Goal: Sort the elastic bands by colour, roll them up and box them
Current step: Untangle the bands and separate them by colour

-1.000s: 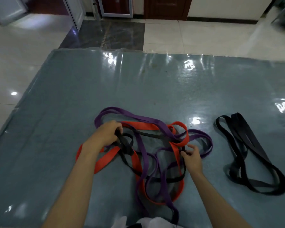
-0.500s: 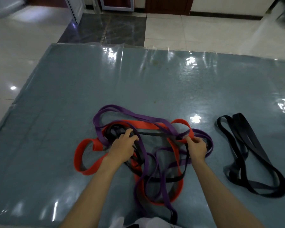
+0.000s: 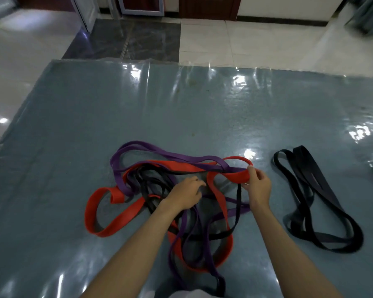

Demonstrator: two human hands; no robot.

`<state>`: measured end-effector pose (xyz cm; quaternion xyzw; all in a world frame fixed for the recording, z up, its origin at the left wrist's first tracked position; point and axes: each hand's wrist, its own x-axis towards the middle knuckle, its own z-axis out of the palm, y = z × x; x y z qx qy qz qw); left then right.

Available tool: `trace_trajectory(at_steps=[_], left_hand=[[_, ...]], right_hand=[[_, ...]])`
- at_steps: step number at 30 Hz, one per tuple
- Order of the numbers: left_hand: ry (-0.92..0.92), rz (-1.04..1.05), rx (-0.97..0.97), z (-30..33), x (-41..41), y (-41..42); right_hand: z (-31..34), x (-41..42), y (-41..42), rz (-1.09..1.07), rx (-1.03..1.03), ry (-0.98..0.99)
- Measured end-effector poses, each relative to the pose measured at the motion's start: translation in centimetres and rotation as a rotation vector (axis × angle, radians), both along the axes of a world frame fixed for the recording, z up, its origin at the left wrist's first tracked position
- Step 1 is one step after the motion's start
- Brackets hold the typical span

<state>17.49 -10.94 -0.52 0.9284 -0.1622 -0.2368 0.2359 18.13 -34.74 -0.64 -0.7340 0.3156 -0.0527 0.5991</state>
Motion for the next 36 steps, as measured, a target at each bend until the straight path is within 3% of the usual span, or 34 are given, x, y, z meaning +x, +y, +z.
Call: trace_trajectory(at_steps=[4, 9, 11, 14, 17, 20, 26, 31, 36], left_hand=[[0.127, 0.116, -0.173, -1.5, 1.3, -1.4], [0.458, 0.487, -0.538, -3.0, 2.2, -4.5], [0.453, 0.564, -0.522, -4.0, 1.8, -5.7], [0.284, 0.687, -0.514, -4.5, 1.1, -6.6], [0.255, 0.640, -0.583, -4.0, 0.6, -6.4], [0.325, 0.432, -0.696, -3.5, -0.4, -5.9], [0.397, 0.240, -0.721, -2.9, -2.2, -7.5], [0.448, 0.387, -0.736, -2.1, -2.5, -7.7], [0.559, 0.444, -0.790, -0.5, -3.0, -6.9]], right_hand=[[0.2, 0.8, -0.6, 0.053, -0.080, 0.022], [0.1, 2.4, -2.0, 0.110, -0.051, 0.077], [-0.1, 3.0, -2.7, 0.105, 0.029, 0.095], [-0.6, 3.2, -3.6, 0.069, 0.163, 0.084], [-1.1, 3.1, -4.3, -0.092, 0.376, 0.027], [-1.3, 2.6, -4.0, -0.154, 0.560, -0.035], [-2.3, 0.5, -1.4, 0.027, 0.228, 0.102], [-3.2, -3.6, -1.0, 0.081, -0.070, 0.088], [-4.4, -8.4, -0.8, 0.304, -0.266, 0.083]])
